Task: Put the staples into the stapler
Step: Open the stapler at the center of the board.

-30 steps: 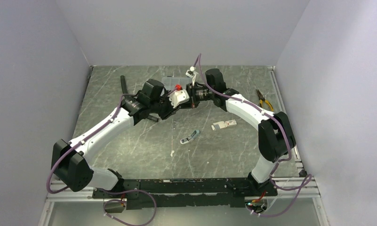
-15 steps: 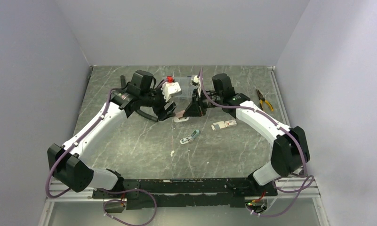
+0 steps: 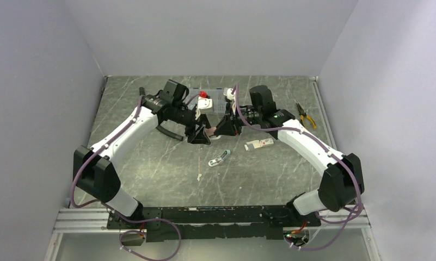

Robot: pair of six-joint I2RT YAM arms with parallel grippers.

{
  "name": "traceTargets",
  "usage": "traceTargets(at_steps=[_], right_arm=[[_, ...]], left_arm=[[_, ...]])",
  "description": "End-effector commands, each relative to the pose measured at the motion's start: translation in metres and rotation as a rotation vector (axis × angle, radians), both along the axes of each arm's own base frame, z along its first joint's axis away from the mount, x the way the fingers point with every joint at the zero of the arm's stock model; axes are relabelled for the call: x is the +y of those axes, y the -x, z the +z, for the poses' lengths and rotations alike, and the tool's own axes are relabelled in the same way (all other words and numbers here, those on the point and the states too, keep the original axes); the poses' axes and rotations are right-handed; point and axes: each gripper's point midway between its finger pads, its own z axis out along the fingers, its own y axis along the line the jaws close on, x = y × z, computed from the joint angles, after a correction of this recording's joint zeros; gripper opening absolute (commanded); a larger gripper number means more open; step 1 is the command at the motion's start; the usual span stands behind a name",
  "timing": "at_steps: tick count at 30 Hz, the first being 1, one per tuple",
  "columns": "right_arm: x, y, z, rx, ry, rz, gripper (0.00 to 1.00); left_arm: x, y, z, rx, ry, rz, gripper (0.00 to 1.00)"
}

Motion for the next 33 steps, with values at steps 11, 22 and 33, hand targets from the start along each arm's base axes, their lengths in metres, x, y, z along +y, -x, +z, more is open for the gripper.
traceTargets(at_steps=[11,22,33], right_arm=[[-0.002,0.015,0.016,-0.102,-0.039,0.104,0.00],[-0.001,0.013,0.017,-0.093,-0.042,0.094,0.00],[-0.021,-0.017,0.010,-0.018,-0.031,-0.122,0.67]], left_arm=[[-0.011,0.003,0.017,0.005,0.106,-0.121,0.53],[-0.013,0.000,0.014,0.034,0.092,-0.136,0.21],[-0.005,-0.009,0.023,-0.026,0.110,-0.033,0.03]])
